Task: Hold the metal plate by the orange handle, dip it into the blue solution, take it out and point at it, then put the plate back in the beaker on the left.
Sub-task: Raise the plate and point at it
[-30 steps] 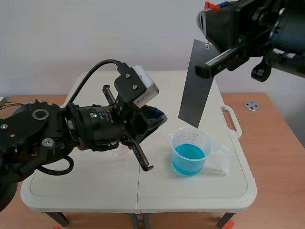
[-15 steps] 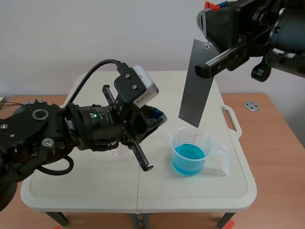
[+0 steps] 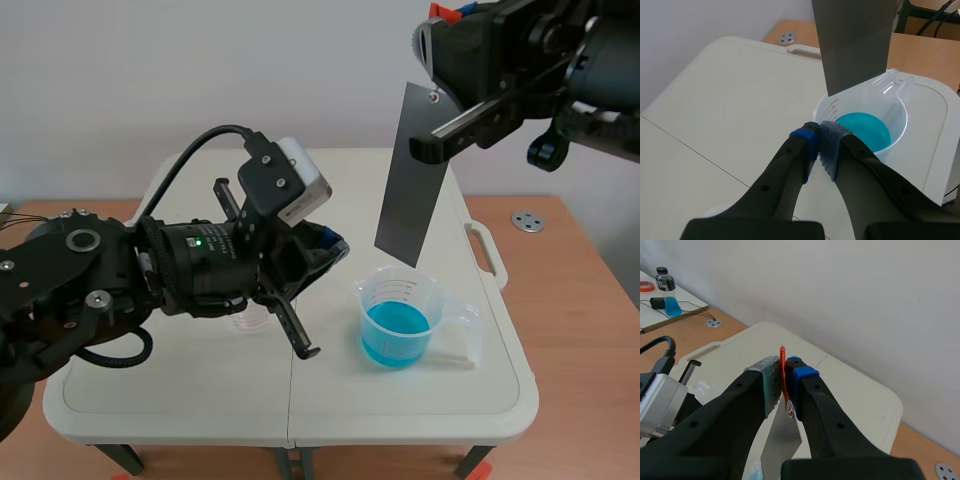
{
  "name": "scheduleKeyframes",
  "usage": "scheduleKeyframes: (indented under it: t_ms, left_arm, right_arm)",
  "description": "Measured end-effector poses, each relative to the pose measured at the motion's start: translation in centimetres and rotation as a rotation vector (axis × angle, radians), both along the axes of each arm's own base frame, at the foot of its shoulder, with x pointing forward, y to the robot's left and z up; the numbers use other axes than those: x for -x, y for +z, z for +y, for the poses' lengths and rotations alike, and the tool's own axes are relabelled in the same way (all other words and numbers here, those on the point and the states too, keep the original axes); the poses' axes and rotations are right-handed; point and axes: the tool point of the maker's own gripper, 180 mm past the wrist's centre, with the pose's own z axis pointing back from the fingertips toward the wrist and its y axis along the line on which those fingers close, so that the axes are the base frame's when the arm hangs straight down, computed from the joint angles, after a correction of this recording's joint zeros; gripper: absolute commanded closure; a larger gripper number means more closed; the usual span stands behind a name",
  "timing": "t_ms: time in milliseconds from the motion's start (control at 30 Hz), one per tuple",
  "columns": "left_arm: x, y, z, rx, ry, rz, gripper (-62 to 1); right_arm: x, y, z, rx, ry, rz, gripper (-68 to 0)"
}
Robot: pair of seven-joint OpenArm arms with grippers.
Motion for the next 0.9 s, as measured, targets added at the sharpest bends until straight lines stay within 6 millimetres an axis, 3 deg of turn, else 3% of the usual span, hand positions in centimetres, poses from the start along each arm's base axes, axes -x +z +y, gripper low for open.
scheduleKeyframes:
  t_ms: [133, 500, 900]
  left_arm:
    - [0.8, 0.4, 1.9, 0.017, 0.024, -0.027, -2.6]
    - [5.0, 0.7, 10.3, -0.042, 0.122, -0.033, -2.6]
    - [10.6, -0.1, 18.2, -0.073, 0.292, 0.095, -2.6]
  right_arm:
    - [0.0, 0.0, 0.0, 0.000, 0.000, 0.000, -1.3]
    - [0.0, 0.0, 0.0, 0.000, 0.000, 0.000, -1.3]
    - [0.0, -0.1, 0.0, 0.002, -0.001, 0.002, -1.3]
